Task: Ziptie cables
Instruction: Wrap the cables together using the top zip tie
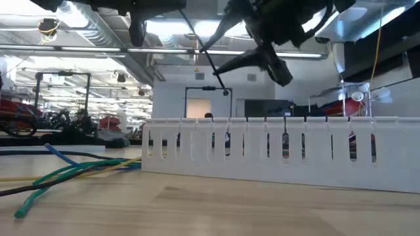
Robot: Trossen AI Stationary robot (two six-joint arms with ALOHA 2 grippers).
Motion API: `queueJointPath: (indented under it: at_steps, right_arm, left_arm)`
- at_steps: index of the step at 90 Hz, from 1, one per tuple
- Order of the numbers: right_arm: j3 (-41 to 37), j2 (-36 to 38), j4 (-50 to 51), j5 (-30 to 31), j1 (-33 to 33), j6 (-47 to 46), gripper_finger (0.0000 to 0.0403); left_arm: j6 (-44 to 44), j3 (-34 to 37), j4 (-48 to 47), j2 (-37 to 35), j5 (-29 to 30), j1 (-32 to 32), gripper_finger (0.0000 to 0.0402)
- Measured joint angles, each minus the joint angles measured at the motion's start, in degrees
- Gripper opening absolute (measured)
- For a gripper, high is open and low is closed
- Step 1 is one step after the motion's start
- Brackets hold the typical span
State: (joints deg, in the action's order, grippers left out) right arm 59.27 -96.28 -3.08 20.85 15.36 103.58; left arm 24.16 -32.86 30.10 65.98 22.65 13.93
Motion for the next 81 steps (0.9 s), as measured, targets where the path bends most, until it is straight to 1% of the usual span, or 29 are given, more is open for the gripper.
queueJointPath:
  at_steps: [8,17,26,31,38,45,64,70,81]
  right_arm:
    - [0.0,0.2,-0.1,1.4,1.2,-1.3,0.0172]
    - [0.0,1.0,0.3,6.2,2.9,-1.3,0.0172]
    - [0.0,3.2,0.8,12.5,4.1,-2.8,0.0172]
    - [0.0,4.7,2.2,13.5,4.3,-5.7,0.0172]
    - [0.1,5.8,3.3,10.9,4.3,-10.1,0.0172]
    - [0.1,5.9,3.5,8.3,4.5,-10.0,0.0172]
    - [0.0,4.4,2.3,1.6,4.5,-1.3,0.0172]
    - [0.0,4.3,0.0,0.4,4.5,1.1,0.0172]
    - [0.1,3.4,-1.2,-2.7,4.0,5.7,0.0172]
  left_arm:
    - [-0.1,0.0,0.0,0.0,0.0,0.0,0.0000]
    - [0.5,0.0,-1.1,0.0,0.0,0.1,0.0000]
    - [1.8,0.0,-2.8,0.0,-1.3,0.1,0.0000]
    - [3.0,0.0,-3.1,0.0,-2.7,0.1,0.0000]
    - [4.9,0.0,-2.9,0.0,-4.1,0.2,0.0000]
    - [7.0,0.0,-2.5,0.0,-4.3,0.4,0.0000]
    - [15.9,0.0,-2.4,0.0,-7.5,0.2,0.0000]
    - [17.6,0.0,-1.8,0.0,-7.7,0.2,0.0000]
    - [19.2,0.0,-0.1,0.0,-7.7,0.2,0.0000]
